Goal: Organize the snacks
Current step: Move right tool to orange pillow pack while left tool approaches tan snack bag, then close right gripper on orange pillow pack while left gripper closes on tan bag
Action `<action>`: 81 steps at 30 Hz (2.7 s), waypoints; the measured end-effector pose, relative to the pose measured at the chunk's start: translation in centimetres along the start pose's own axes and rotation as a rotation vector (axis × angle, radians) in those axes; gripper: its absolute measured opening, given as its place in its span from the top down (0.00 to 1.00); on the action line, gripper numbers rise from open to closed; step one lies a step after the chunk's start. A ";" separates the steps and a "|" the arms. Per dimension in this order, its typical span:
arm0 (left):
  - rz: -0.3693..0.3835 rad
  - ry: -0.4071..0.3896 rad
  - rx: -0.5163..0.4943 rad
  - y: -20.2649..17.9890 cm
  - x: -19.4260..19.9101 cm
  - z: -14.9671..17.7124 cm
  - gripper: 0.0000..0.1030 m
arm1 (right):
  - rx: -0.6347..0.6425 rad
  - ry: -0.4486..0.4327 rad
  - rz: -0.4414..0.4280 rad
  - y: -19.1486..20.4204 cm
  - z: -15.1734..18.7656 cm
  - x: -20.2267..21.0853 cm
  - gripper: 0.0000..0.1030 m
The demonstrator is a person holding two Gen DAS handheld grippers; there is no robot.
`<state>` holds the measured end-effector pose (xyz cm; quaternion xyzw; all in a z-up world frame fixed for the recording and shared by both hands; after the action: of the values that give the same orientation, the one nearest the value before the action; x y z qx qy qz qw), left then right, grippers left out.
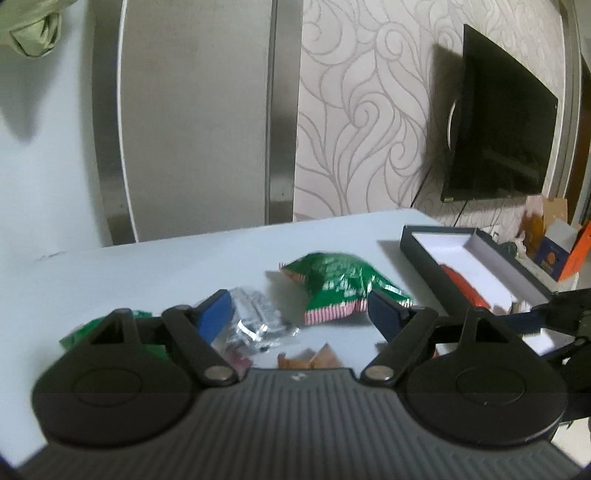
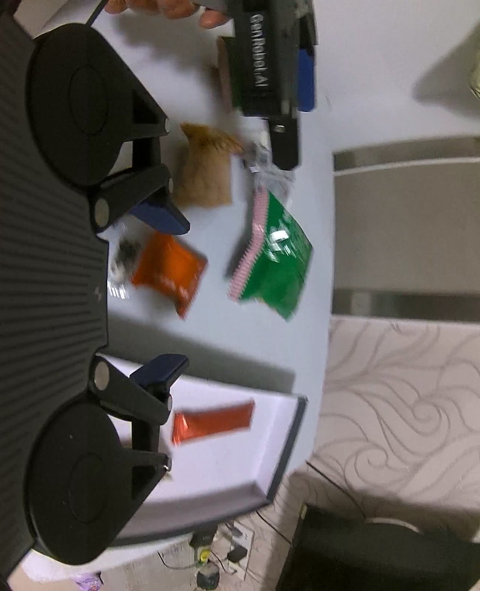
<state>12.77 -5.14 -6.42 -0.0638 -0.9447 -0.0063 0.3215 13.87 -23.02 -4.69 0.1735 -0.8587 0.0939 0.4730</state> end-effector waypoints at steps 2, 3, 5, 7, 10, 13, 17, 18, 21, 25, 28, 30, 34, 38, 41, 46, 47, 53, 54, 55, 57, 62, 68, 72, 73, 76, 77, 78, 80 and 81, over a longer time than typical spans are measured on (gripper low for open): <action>0.002 0.016 -0.030 0.0 0.0 0.6 0.20 | 0.006 0.021 -0.004 0.9 0.3 -0.6 0.26; 0.005 0.026 -0.048 -0.1 0.0 1.0 0.20 | 0.007 0.033 0.000 1.3 0.4 -1.0 0.26; 0.017 0.058 -0.097 -0.5 -0.3 1.8 0.20 | -0.006 0.050 0.000 1.6 0.5 -1.7 0.26; 0.018 0.069 -0.111 -0.6 -0.7 2.5 0.20 | -0.034 0.062 -0.012 1.6 0.4 -2.5 0.26; 0.055 0.116 -0.107 -0.4 -1.9 3.3 0.20 | -0.032 0.086 0.010 1.5 0.3 -3.6 0.26; 0.065 0.152 -0.089 0.0 -3.1 3.9 0.20 | -0.048 0.097 0.006 1.2 0.2 -4.2 0.26; 0.055 0.178 -0.076 0.3 -4.4 4.3 0.20 | -0.035 0.110 0.016 0.9 0.0 -5.1 0.26; 0.057 0.182 -0.074 0.2 -4.6 4.4 0.20 | -0.034 0.115 0.017 0.8 0.0 -5.3 0.26; 0.059 0.188 -0.069 0.4 -5.2 4.5 0.21 | -0.039 0.121 0.018 0.3 0.0 -5.8 0.26; 0.071 0.187 -0.065 0.5 -5.7 4.6 0.21 | -0.035 0.131 0.018 0.1 -0.1 -6.2 0.26; 0.071 0.184 -0.077 0.5 -5.6 4.6 0.22 | -0.030 0.131 0.022 -0.1 -0.2 -6.4 0.26; 0.073 0.182 -0.084 0.5 -5.4 4.8 0.20 | -0.019 0.130 0.023 0.0 -0.2 -6.4 0.26; 0.072 0.182 -0.073 0.5 -5.5 4.6 0.20 | 0.011 0.139 0.027 0.2 0.0 -6.8 0.26; 0.104 0.204 -0.089 -0.2 -6.1 4.4 0.28 | 0.027 0.128 0.025 0.1 0.0 -6.8 0.30; 0.129 0.229 -0.092 -0.8 -6.3 4.6 0.40 | 0.032 0.120 0.000 0.2 -0.2 -6.8 0.45; 0.125 0.235 -0.060 -0.8 -6.8 4.6 0.38 | 0.026 0.124 0.013 0.1 -0.3 -6.9 0.39; 0.125 0.239 -0.051 -0.7 -6.8 4.5 0.39 | 0.014 0.128 0.020 -0.1 -0.3 -6.9 0.36; 0.116 0.229 -0.027 0.3 -6.9 4.5 0.38 | -0.114 0.133 -0.039 -0.8 -1.3 -6.7 0.30; 0.112 0.228 -0.027 0.5 -6.9 4.5 0.38 | -0.116 0.133 -0.033 -0.7 -1.4 -6.8 0.30; 0.110 0.226 -0.029 0.6 -6.9 4.5 0.37 | -0.117 0.134 -0.029 -0.6 -1.6 -6.9 0.30; 0.115 0.229 -0.033 0.7 -6.8 4.5 0.36 | -0.130 0.137 -0.018 -0.5 -2.0 -7.3 0.29; 0.115 0.230 -0.046 0.8 -6.7 4.6 0.35 | -0.155 0.143 0.039 -0.5 -2.7 -8.5 0.25; 0.117 0.237 -0.055 0.9 -6.9 4.5 0.31 | -0.095 0.132 0.048 0.3 -3.0 -9.3 0.37; 0.115 0.239 -0.051 0.9 -7.2 4.5 0.27 | -0.054 0.122 0.000 0.5 -2.6 -8.9 0.40; 0.113 0.238 -0.055 0.8 -7.3 4.5 0.27 | -0.045 0.120 -0.009 0.5 -2.5 -8.8 0.40; 0.111 0.236 -0.079 0.4 -7.6 4.5 0.26 | -0.019 0.123 -0.021 0.7 -1.8 -8.3 0.41; 0.107 0.231 -0.091 0.2 -7.7 4.6 0.25 | -0.015 0.122 -0.016 0.6 -1.6 -8.1 0.42; 0.107 0.225 -0.097 0.1 -7.7 4.7 0.23 | -0.013 0.122 -0.016 0.5 -1.4 -7.9 0.42; 0.104 0.219 -0.094 -0.1 -7.8 4.7 0.21 | -0.012 0.127 -0.010 0.2 -1.1 -7.8 0.41; 0.104 0.216 -0.096 -0.2 -7.9 4.7 0.21 | -0.026 0.127 -0.010 0.0 -1.0 -7.7 0.40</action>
<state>16.07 -5.98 -14.94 -0.1269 -0.8986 -0.0418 0.4180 18.42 -21.11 -10.66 0.1653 -0.8273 0.0909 0.5291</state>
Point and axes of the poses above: each gripper's, at about its wrist camera, not at the fingertips, and x roughly against the way its jaws point, y to its left, z to its underside, the point moved 9 cm from there along -x, roughly the way its jaws point, and after that the axes turned 11 degrees about y, right-handed, at the moved point
